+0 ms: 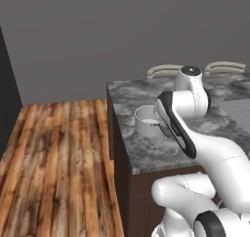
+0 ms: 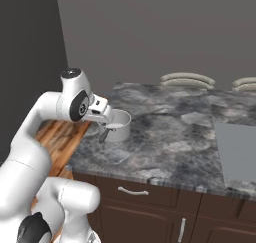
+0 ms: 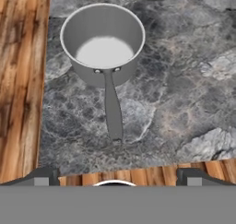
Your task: Pick the cup and saucepan and place them in the sink. Then turn on the water.
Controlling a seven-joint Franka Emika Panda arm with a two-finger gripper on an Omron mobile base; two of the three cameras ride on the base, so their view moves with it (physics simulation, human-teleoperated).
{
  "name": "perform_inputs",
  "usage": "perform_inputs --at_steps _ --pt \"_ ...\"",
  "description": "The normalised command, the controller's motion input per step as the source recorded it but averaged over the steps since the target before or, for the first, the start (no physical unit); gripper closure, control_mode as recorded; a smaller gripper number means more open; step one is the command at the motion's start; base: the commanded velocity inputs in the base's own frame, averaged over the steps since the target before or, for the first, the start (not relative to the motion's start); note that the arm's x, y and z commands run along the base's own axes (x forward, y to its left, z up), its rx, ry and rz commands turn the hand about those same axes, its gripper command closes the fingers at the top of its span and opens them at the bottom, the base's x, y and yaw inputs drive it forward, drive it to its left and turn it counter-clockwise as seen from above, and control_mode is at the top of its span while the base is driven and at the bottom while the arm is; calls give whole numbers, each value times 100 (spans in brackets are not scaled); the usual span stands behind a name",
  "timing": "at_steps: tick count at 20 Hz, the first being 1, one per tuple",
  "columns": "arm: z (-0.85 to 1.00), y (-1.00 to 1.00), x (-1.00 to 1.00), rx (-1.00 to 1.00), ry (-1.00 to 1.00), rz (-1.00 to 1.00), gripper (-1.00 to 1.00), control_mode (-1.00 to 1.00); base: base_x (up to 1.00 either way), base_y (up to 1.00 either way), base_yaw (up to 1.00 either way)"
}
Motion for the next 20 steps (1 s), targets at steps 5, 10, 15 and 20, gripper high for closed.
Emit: perform_inputs --at_steps 5,10,15,20 --pt "-3 0 29 0 6 0 -100 -100 0 0 0" --pt "-12 0 14 1 14 0 -100 -100 0 0 0" --pt "-22 0 6 1 13 0 -100 -100 0 0 0" --pt "-23 0 6 1 7 0 -100 -100 0 0 0"
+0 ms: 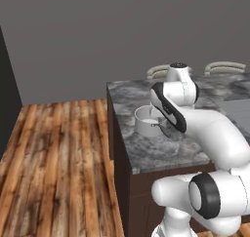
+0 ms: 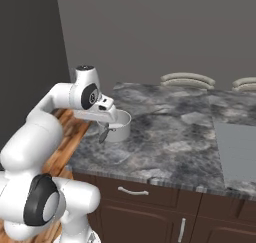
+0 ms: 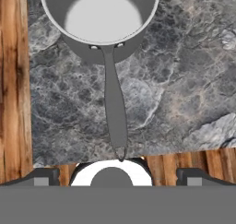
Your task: Pick the cup and saucepan and place them in the sink. Then turn on the water.
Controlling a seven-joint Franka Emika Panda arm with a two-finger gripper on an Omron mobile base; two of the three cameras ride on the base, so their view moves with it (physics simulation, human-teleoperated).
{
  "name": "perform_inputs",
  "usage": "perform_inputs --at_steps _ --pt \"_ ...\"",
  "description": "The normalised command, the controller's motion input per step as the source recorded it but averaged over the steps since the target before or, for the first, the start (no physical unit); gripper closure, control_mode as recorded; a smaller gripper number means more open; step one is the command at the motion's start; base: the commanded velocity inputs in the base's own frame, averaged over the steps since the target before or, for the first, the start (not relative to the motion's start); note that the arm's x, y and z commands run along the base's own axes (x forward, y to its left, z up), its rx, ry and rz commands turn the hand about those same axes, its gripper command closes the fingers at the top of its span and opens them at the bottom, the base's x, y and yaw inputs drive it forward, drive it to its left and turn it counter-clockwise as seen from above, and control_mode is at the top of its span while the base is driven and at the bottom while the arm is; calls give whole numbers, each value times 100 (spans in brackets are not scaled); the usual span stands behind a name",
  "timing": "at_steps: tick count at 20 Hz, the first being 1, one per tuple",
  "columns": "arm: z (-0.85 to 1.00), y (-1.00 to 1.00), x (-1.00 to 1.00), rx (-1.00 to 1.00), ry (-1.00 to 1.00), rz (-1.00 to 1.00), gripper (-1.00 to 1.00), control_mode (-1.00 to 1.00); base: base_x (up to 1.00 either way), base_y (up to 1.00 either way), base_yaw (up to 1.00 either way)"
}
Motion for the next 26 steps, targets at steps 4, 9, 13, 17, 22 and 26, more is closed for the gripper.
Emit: perform_inputs --at_steps 4,9,13,17,22,26 --pt "-23 0 10 2 5 0 -100 -100 0 0 0" --pt "-20 0 17 1 3 0 -100 -100 0 0 0" --pt "-20 0 10 1 1 0 -100 -100 0 0 0" --pt "-13 -2 0 1 0 1 -100 -100 0 0 0" --pt "-20 0 0 0 0 0 -100 -100 0 0 0" --pt "-23 0 0 0 0 0 -100 -100 0 0 0"
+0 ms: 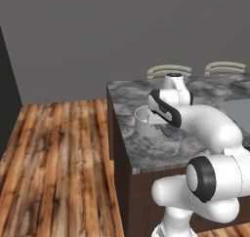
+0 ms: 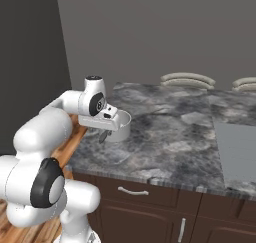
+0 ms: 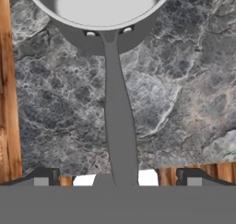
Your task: Pick the cup and saucepan and place them in the sink. Then turn on the water.
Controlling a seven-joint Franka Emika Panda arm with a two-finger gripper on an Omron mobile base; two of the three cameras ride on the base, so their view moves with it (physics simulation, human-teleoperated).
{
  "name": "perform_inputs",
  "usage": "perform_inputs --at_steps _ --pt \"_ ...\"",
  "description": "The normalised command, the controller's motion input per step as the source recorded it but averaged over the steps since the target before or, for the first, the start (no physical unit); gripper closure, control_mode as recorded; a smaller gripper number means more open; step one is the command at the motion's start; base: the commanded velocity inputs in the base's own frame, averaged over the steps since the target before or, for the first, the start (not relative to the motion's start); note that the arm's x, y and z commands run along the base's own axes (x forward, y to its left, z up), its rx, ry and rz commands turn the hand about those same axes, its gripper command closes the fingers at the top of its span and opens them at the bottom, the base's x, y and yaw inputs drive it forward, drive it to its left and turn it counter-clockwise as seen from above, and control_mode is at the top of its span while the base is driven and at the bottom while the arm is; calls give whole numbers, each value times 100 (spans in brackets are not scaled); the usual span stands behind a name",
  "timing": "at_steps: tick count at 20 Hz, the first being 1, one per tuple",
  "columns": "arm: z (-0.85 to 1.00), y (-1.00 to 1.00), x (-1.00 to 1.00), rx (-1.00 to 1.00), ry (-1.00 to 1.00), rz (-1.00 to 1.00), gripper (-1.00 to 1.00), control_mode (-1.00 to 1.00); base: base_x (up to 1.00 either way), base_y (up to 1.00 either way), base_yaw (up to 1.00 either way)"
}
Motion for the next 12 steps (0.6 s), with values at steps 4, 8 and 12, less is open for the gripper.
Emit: perform_inputs --at_steps 4,8,12 --pt "-25 0 0 0 0 0 -100 -100 0 0 0" --pt "-22 0 0 0 0 0 -100 -100 0 0 0" --pt "-18 0 0 0 0 0 -100 -100 0 0 0"
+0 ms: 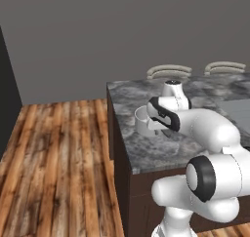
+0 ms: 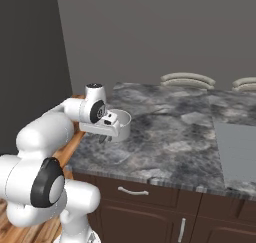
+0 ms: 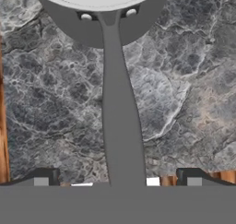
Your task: Pick the cup and saucepan and place them in the sink. Then turn on the water.
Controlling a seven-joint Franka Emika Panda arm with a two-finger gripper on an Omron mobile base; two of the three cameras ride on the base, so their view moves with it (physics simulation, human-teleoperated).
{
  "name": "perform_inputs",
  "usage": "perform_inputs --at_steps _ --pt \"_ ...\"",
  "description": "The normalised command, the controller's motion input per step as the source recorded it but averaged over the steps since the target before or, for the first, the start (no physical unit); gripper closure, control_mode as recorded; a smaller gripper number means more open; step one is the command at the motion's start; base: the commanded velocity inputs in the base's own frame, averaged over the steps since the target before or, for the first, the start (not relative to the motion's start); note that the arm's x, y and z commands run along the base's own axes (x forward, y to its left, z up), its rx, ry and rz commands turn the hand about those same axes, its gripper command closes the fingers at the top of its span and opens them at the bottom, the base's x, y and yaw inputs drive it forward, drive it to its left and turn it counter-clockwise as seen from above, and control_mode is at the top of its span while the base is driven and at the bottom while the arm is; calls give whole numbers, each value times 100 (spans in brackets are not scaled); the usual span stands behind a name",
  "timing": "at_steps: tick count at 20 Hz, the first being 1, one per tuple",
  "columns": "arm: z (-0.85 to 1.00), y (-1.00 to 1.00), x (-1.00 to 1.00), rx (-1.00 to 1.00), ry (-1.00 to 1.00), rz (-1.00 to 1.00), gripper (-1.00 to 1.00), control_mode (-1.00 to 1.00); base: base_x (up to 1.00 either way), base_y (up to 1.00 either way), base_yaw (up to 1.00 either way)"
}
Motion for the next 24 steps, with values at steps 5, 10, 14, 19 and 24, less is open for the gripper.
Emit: perform_inputs --at_steps 5,10,14,19,24 --pt "-10 0 0 0 0 0 -100 -100 0 0 0" --pt "-2 0 5 1 0 0 -100 -100 0 0 0" --pt "0 0 14 2 0 0 -100 -100 0 0 0" --pt "0 0 22 1 3 0 -100 -100 0 0 0" --pt "-3 0 14 1 1 0 -100 -100 0 0 0"
